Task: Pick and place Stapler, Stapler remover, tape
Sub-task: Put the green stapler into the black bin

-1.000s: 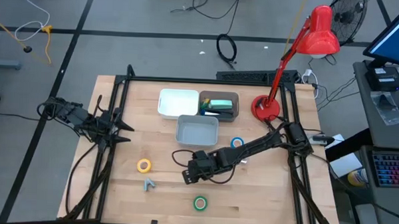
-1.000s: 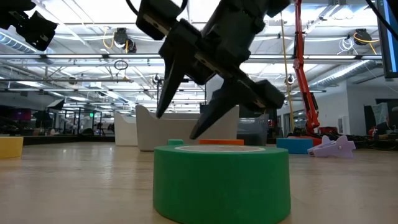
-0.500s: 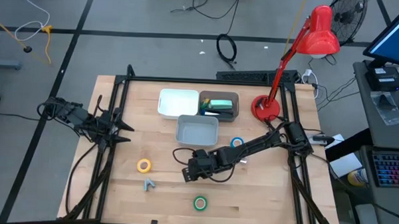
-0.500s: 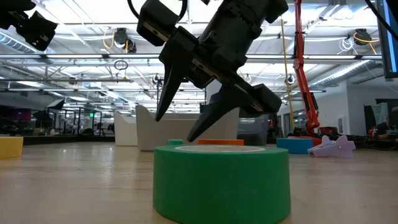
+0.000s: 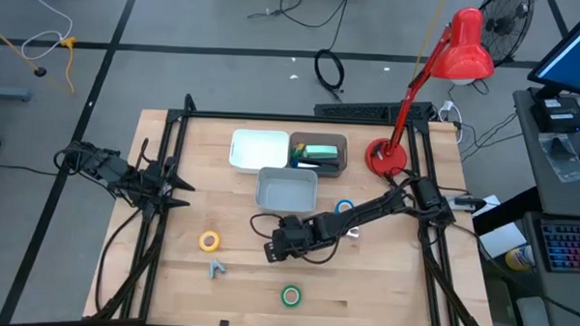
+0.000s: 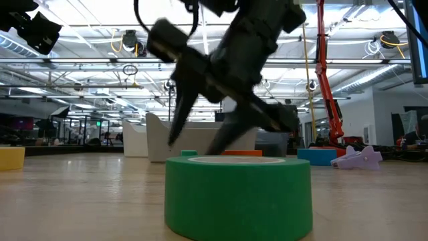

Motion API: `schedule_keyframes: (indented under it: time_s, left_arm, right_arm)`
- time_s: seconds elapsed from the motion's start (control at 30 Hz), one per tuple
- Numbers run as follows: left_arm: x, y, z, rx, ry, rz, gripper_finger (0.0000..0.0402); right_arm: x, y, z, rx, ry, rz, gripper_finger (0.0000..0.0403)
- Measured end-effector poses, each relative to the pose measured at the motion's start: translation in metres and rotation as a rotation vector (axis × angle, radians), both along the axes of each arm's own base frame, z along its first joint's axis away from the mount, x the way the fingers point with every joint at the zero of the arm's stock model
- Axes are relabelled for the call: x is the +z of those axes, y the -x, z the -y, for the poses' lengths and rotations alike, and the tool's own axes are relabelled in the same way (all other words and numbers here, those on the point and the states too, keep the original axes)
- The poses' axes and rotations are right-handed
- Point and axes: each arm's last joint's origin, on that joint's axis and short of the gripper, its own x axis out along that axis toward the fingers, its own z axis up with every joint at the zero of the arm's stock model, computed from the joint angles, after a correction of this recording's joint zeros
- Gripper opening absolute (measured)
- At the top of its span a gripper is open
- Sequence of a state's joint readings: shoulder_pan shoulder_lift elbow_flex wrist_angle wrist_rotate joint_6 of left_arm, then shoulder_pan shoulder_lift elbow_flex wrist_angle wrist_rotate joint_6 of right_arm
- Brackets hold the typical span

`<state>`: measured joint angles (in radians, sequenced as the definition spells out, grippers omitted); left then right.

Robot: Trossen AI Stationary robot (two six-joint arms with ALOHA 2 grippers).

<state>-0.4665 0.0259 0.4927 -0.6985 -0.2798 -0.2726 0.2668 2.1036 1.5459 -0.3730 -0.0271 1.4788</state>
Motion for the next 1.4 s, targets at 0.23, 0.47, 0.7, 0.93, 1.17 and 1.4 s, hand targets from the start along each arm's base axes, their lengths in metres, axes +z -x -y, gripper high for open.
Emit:
schedule_keyframes:
  time_s: [0.23,0.47,0.7,0.93,1.17,1.4]
  left_arm:
    - [0.0,0.0,0.0,0.0,0.0,0.0,0.0214]
    - [0.0,0.0,0.0,0.0,0.0,0.001,0.0214]
    - [0.0,0.0,0.0,0.0,0.0,0.001,0.0214]
    - [0.0,0.0,0.0,0.0,0.0,0.0,0.0214]
    - [0.0,0.0,0.0,0.0,0.0,0.0,0.0214]
    - [0.0,0.0,0.0,0.001,0.0,0.001,0.0214]
  right_arm:
    - [-0.015,-0.004,-0.002,0.01,-0.022,-0.016,0.0183]
    - [-0.015,-0.004,-0.002,-0.002,-0.022,-0.02,0.0177]
    - [-0.016,-0.003,-0.002,-0.012,-0.025,-0.03,0.0126]
    - [-0.017,-0.003,-0.003,-0.009,-0.028,-0.028,0.007]
    - [-0.016,-0.005,-0.004,-0.006,-0.039,-0.004,0.0071]
    - [-0.008,-0.017,-0.007,0.002,-0.08,0.148,0.0066]
